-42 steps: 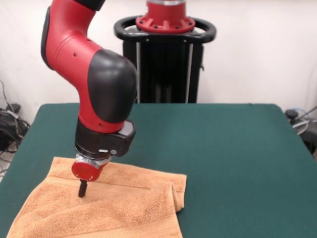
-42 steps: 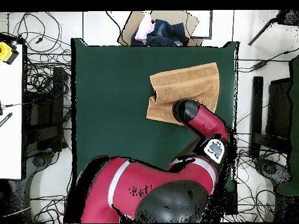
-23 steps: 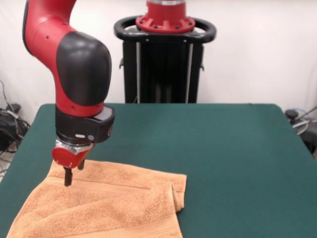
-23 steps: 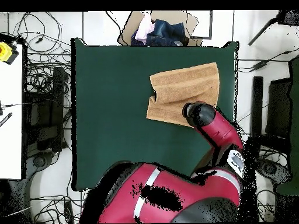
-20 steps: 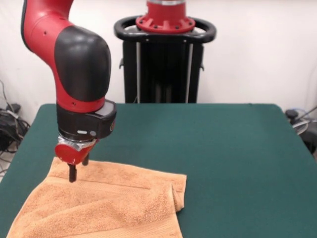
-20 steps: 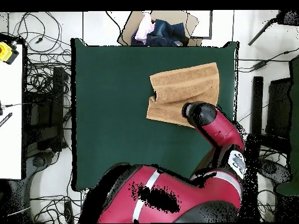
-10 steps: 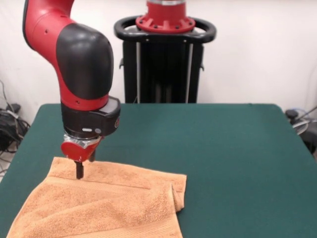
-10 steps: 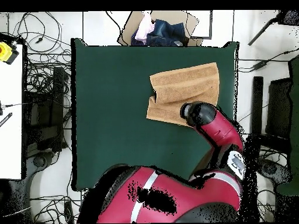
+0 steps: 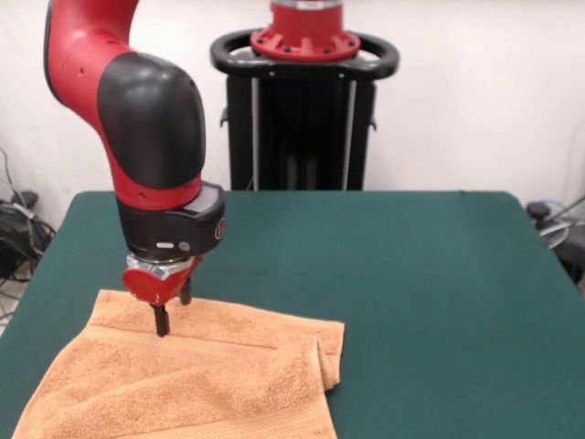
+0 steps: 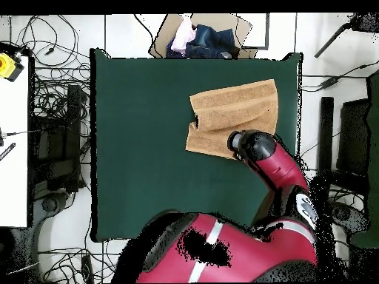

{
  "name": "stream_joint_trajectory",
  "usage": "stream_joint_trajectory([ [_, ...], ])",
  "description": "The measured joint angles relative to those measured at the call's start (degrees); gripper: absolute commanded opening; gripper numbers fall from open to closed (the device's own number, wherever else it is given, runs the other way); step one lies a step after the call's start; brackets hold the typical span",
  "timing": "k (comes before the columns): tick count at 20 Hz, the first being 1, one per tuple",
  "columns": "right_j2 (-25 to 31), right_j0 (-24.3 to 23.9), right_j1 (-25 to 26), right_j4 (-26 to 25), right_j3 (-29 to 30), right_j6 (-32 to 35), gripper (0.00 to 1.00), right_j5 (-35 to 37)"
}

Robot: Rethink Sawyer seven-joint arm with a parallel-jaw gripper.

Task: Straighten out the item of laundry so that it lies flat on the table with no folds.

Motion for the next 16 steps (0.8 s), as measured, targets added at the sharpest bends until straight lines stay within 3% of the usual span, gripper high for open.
stream_joint_trajectory([
  [8,5.26,-2.83,0.75,0.01,0.46,0.00,1.00,-4.44],
  [16,6.33,-3.08,0.87,0.00,0.46,0.00,1.00,-6.44],
])
